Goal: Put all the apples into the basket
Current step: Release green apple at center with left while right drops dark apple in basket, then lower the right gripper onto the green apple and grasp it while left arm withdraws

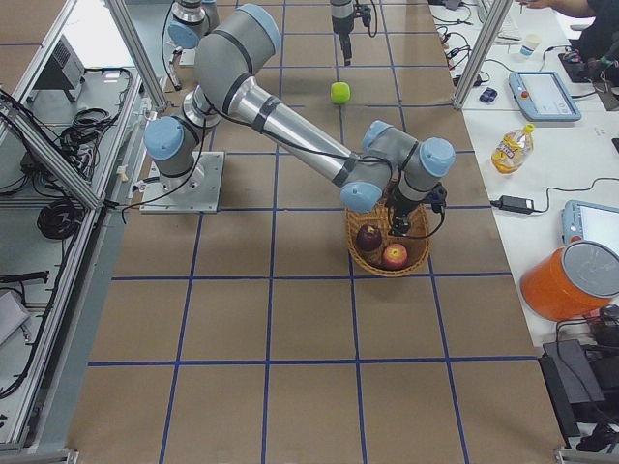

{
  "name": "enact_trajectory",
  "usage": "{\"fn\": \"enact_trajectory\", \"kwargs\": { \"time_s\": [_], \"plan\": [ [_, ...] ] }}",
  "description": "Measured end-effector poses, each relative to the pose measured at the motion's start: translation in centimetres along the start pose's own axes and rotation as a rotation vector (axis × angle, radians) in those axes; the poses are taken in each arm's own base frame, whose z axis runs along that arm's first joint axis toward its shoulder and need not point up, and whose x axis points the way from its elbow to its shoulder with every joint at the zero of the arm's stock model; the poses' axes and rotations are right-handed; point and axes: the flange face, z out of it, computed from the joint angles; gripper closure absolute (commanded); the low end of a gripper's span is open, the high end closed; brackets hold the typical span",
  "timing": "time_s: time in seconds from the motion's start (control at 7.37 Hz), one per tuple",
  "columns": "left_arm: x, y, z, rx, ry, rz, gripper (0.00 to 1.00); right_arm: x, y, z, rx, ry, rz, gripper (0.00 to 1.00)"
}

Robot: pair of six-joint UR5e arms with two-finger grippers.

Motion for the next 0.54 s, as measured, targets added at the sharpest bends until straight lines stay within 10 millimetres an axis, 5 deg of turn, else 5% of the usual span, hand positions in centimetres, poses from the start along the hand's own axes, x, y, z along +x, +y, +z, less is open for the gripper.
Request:
{"fn": "enact_trajectory", "kwargs": {
  "time_s": [0.14, 0.41, 0.54],
  "plan": [
    [-3.4, 0.1, -5.2, -0.072, -0.011, 0.009, 0.00, -3.6, -0.1, -1.6, -0.003, -0.002, -0.001, 0.00],
    [-7.8, 3.3, -14.9, -0.111, -0.016, -0.009, 0.00, -16.4, -0.7, -4.3, 0.013, 0.029, -0.045, 0.00],
    [-10.0, 4.4, -17.5, -0.098, -0.013, -0.029, 0.00, -23.3, -0.2, -4.8, 0.015, 0.039, -0.026, 0.00]
  ]
}}
